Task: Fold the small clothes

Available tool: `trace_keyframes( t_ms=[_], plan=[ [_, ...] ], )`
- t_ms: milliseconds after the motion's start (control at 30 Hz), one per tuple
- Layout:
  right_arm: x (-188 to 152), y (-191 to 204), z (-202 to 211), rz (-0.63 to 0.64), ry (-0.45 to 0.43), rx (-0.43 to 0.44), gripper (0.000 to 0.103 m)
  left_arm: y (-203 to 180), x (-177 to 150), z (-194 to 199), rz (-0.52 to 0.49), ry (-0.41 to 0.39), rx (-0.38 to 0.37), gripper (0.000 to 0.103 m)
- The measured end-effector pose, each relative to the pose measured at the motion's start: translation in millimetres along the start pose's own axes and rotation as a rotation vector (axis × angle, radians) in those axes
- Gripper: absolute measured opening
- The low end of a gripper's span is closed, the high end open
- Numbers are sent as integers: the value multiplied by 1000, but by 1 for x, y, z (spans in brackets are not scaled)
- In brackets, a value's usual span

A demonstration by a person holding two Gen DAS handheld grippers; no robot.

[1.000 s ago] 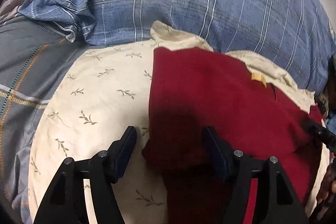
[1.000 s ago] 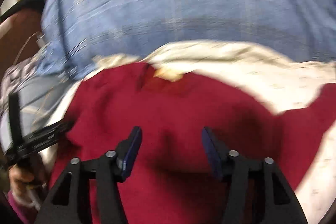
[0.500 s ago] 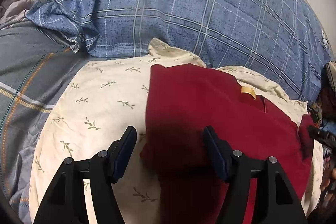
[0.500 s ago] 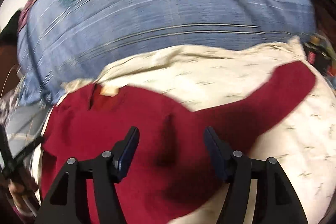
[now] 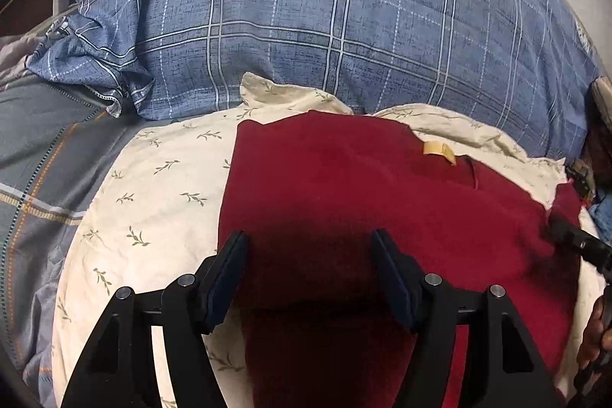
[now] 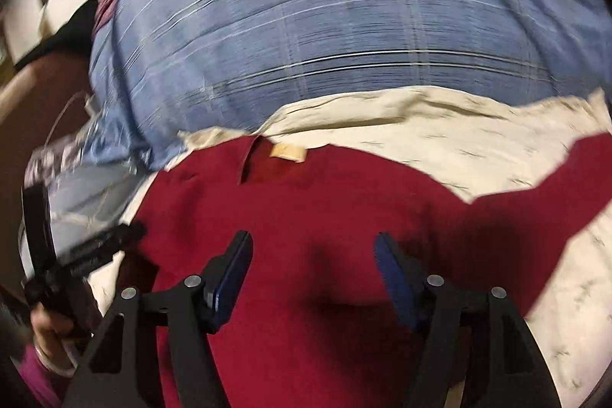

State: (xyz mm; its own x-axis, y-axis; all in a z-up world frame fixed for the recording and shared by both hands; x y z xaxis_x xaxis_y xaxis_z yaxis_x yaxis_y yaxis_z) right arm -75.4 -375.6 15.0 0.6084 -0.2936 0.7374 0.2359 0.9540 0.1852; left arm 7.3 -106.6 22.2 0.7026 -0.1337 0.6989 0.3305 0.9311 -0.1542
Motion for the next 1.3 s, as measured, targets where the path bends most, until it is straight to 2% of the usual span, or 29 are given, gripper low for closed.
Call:
trace_keyframes(
  t_ms=[100,167,267,333,367,533,667,767,833,900,967,1033,1167,1233,1300],
  plan=[
    [-12,-10,-17,-5,50,-36,67,-3,-1,-5,-9,10,20,69],
    [-16,-18,-22,-10,32,-33,67,-6,-1,-9,-24,11,35,72],
    [-15,-13,-25,50,45,-77,67,-10,-2,-18,-53,22,62,75],
    [-17,-9,-28,84,46,-95,73,-12,-2,-22,-66,20,73,76],
    [-18,-7,-28,95,44,-97,76,-12,-1,-23,-72,-8,62,76],
    [-21,-5,-28,110,37,-98,80,-10,0,-14,-66,-34,49,75],
    [-21,-2,-30,126,41,-106,83,-10,2,3,-52,-87,1,75],
    [-14,-9,-18,51,72,-66,83,-11,-1,5,-65,-80,-5,75],
    [0,-28,3,-50,37,-48,83,-12,-6,-2,-76,-44,-5,75],
    [14,-55,23,-126,-16,-99,83,-12,-10,-10,-90,-5,18,75],
    [27,-100,43,-221,-64,-202,85,-14,-9,-12,-106,-7,30,75],
    [33,-140,51,-314,-60,-292,86,-15,-8,-11,-108,-7,30,75],
    [36,-195,45,-428,-37,-351,87,-14,-7,-12,-100,-3,23,75],
    [38,-209,25,-413,4,-341,85,-15,-7,-13,-101,-3,24,75],
    [34,-214,7,-417,33,-314,78,-15,-7,-13,-105,-5,26,76]
  ],
)
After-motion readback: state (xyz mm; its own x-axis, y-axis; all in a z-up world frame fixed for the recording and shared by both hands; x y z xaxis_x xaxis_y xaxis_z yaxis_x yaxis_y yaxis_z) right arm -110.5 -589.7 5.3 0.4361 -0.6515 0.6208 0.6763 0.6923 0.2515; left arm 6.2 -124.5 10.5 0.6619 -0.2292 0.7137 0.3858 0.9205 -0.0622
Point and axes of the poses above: each gripper's, at about its wrist camera, not at the fingertips, and z roughly against the way its jaws point, y to its left, x to its top, the point moved 5 cm from there along -z, roughly the way its jaws point, and after that the axes turned 1 degree about -y, right-handed, at the moved point
